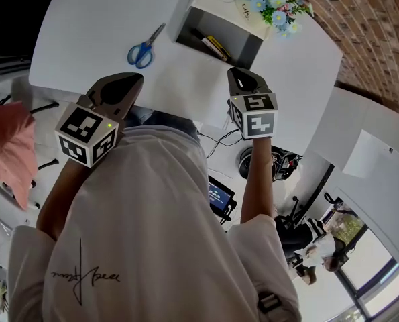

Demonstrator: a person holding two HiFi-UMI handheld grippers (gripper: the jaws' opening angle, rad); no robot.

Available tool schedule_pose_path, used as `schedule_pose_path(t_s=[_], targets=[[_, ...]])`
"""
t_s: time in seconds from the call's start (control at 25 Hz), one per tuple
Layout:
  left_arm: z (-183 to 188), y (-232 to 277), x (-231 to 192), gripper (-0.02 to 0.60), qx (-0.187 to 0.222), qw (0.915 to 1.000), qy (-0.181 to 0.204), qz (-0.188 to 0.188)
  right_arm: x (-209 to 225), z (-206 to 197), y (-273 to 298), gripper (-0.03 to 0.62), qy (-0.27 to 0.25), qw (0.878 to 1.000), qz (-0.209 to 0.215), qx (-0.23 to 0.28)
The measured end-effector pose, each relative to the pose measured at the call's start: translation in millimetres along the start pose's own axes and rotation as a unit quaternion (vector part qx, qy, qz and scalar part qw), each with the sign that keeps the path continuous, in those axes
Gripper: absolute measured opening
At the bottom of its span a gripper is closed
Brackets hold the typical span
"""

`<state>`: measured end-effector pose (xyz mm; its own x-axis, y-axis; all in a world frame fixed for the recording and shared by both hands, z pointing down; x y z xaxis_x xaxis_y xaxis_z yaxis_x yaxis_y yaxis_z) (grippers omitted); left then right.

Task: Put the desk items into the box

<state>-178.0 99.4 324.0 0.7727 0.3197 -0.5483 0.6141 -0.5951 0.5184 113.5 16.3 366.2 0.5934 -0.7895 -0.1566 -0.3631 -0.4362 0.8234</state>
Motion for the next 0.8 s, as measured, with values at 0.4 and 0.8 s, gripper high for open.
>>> schedule_pose_path(t_s=[0.4, 0.8], targets=[[6.8, 9.5, 3.9, 0.003, 0.000, 0.9998, 0.006, -0.017, -22.9, -4.3, -14.1, 0.028, 0.029, 0.999, -0.003, 0.018], [11.4, 14.1, 6.6, 0.003, -0.002, 0.9998, 0.007, -0.021, -38.0, -8.9, -23.6, 0.028, 0.053, 0.998, -0.001, 0.030]])
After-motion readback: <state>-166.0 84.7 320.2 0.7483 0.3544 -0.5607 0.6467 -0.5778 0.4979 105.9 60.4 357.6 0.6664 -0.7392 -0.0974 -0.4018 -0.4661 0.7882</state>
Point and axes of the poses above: the fingertips, and each gripper's own axes: y forward along the fingers, x to its right, z out of its top, the point moved 9 cm from there along -y, backward along the fingers, and after that the axes turned 13 degrees about -y, right-handed, at the moved point
